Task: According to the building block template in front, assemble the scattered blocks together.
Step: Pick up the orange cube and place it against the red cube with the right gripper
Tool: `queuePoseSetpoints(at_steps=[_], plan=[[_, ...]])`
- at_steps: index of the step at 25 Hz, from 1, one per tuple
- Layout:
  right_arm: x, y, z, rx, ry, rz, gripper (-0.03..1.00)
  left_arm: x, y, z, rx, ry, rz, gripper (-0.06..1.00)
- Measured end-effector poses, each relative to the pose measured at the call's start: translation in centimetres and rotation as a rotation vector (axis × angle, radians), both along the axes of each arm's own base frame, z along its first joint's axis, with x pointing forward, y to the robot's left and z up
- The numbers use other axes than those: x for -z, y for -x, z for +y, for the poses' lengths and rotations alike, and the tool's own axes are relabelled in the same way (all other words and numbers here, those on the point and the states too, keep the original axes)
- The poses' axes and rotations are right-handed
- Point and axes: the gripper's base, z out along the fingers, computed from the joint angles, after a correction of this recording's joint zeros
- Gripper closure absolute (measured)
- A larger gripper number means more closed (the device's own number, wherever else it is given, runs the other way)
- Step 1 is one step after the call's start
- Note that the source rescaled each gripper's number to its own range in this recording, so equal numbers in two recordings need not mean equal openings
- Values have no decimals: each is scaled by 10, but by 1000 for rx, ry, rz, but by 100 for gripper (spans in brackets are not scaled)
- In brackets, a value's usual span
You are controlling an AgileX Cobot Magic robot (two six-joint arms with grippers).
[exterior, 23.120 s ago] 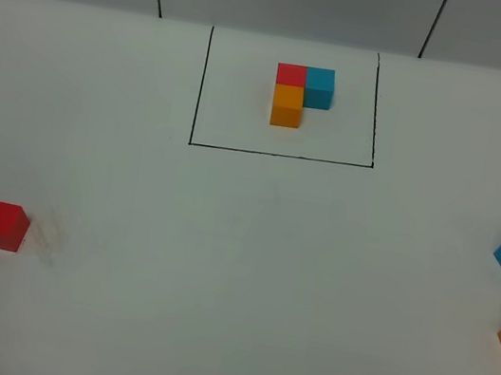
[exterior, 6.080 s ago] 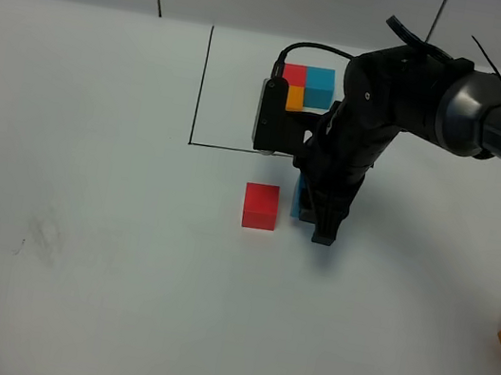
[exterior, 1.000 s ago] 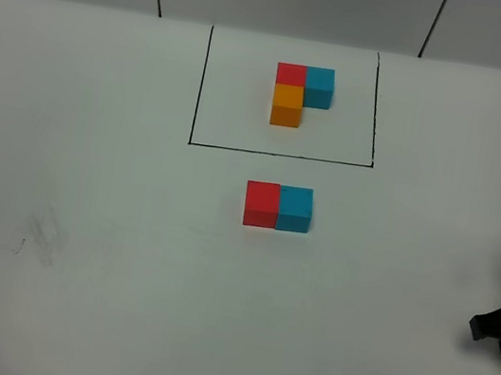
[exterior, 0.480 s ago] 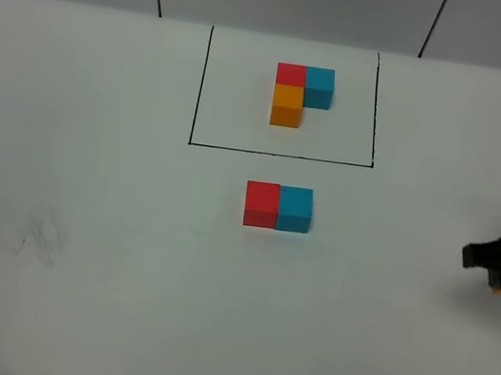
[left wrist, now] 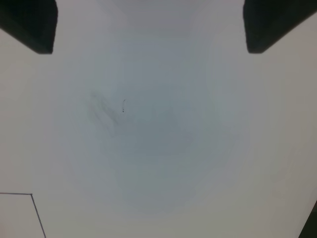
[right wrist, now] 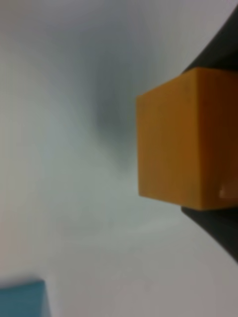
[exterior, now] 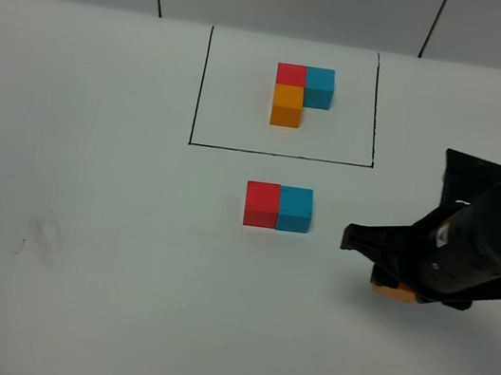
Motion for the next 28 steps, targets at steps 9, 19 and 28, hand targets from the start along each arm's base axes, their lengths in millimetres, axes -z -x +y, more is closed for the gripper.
queuePoseSetpoints(at_steps=[9,19,28], plan=[[16,0,79,-34,124,39,71,0,0,0,0,0,0,23],[38,-29,132,-157,141,79,71,0,0,0,0,0,0,23],[56,-49,157,-169,154,102,71,0,0,0,0,0,0,23]])
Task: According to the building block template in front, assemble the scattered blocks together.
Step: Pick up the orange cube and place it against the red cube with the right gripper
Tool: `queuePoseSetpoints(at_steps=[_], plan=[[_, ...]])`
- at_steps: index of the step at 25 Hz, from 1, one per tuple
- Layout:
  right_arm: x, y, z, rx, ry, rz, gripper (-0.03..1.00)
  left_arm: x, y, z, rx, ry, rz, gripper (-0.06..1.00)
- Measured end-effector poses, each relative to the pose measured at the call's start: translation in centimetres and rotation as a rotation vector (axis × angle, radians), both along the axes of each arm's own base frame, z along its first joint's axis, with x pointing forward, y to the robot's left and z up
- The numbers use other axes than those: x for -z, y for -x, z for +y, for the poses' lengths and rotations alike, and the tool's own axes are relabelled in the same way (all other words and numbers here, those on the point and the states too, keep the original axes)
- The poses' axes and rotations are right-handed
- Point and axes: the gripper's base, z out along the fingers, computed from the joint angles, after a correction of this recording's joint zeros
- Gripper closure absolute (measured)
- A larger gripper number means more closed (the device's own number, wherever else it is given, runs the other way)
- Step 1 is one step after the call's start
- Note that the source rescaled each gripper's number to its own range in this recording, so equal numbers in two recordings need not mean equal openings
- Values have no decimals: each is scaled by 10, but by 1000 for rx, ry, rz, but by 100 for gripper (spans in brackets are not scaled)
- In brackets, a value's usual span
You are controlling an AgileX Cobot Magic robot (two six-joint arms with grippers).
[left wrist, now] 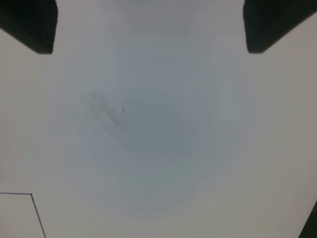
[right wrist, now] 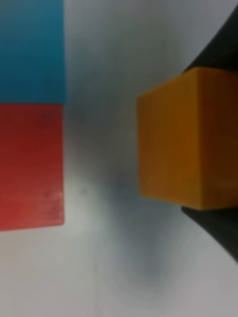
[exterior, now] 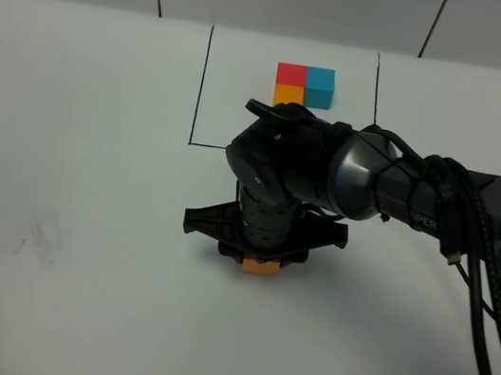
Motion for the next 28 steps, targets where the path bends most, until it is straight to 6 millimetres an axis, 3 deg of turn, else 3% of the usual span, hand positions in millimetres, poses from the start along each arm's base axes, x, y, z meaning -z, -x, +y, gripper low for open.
queuePoseSetpoints(at_steps=[6,28], plan=[[15,-7,8,6,40,35,71,0,0,0,0,0,0,23],[16,-19,17,44,49,-3,71,0,0,0,1,-1,0,23]])
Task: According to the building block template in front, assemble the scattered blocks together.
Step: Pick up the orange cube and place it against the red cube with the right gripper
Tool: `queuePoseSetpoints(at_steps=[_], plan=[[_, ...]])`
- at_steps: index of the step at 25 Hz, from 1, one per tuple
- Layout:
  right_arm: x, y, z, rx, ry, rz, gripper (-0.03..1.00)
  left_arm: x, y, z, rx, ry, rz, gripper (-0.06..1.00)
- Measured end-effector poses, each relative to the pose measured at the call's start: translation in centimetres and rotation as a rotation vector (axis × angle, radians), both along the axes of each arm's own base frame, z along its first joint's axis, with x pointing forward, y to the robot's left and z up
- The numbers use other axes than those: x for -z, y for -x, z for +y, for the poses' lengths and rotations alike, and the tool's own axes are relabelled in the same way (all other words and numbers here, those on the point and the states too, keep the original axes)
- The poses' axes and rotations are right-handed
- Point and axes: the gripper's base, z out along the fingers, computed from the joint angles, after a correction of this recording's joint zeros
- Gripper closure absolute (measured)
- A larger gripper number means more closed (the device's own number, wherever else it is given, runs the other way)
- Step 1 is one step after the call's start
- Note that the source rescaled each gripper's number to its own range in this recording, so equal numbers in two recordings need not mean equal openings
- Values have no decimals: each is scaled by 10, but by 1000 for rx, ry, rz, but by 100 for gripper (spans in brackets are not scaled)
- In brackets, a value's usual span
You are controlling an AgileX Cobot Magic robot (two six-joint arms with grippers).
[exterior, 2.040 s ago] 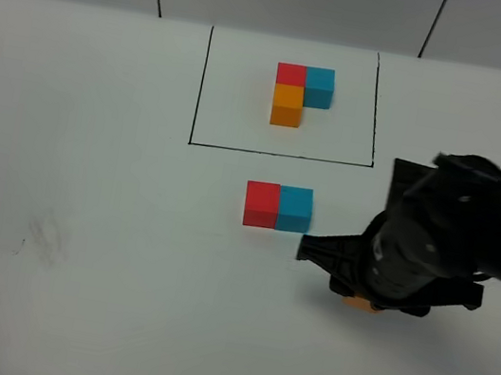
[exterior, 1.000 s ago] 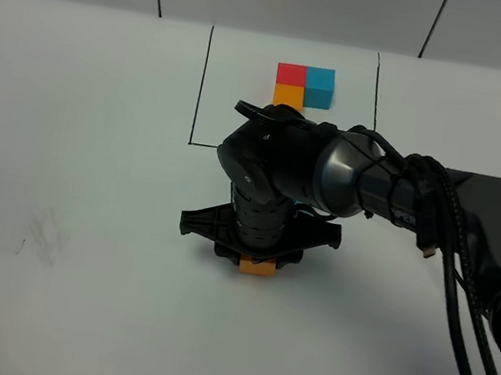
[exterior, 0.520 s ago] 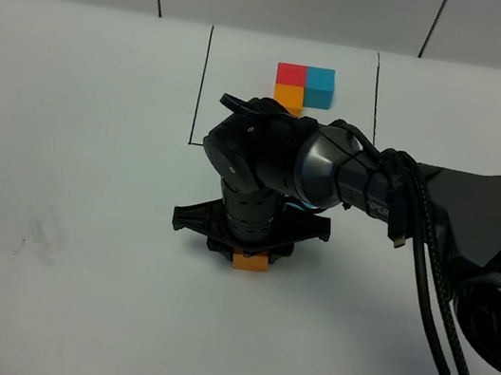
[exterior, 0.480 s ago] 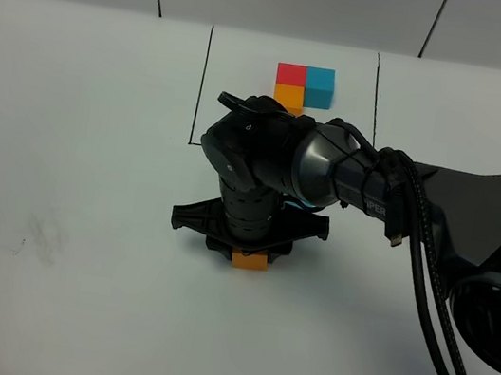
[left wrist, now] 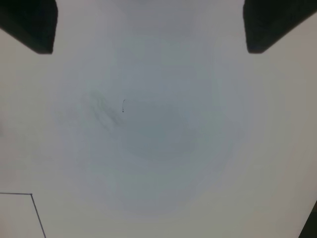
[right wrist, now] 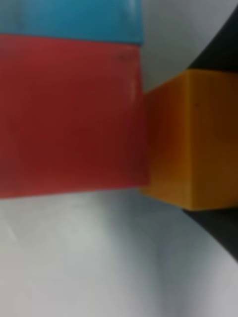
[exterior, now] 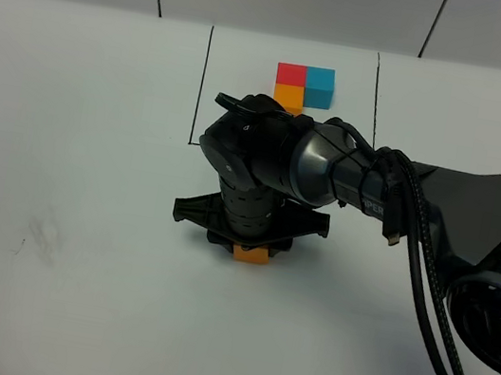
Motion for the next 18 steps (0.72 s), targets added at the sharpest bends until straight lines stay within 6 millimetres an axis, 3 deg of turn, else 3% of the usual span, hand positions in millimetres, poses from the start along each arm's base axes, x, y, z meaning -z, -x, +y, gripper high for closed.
queuePoseSetpoints(at_steps=[18], plan=[[0,-4,-1,-1,10,-45,71,0,0,0,1,-1,0,23]])
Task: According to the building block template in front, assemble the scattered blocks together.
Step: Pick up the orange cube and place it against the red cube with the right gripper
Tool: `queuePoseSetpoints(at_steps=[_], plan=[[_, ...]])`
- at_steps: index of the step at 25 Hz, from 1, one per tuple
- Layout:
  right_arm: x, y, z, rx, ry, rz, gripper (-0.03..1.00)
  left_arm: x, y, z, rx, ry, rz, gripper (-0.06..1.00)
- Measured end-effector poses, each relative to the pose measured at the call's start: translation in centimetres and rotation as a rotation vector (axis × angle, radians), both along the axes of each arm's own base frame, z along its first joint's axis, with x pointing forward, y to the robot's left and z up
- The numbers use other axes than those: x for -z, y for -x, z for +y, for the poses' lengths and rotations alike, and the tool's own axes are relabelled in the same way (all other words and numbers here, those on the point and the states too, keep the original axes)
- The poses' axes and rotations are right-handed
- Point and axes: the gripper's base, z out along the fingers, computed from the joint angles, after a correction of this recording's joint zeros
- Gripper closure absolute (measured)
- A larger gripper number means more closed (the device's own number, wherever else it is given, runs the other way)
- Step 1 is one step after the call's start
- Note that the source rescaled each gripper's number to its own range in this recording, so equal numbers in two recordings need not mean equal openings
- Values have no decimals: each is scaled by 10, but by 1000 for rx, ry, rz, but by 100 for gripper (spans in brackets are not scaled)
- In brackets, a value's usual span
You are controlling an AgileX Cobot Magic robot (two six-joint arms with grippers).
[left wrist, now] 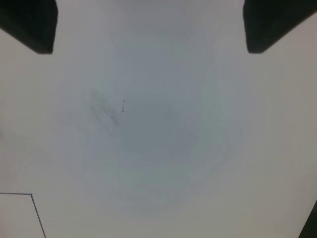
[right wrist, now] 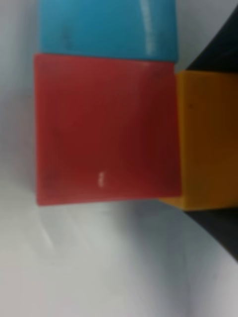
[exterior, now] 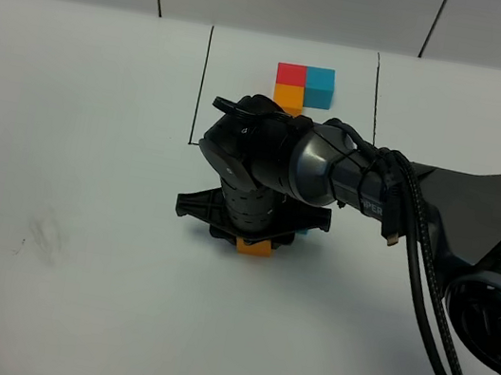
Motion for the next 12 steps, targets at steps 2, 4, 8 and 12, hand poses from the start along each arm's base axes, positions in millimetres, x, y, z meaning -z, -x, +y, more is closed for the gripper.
queuePoseSetpoints(at_steps=[2,4,8,12], plan=[[0,-1,0,-3,0,-6,71,0,0,0,0,0,0,23],[0,-1,0,-2,0,-6,71,0,0,0,0,0,0,23],[0,-1,0,20,-7,-10,71,0,0,0,0,0,0,23],[0,-2,2,57,-30,-19,71,0,0,0,0,0,0,23]])
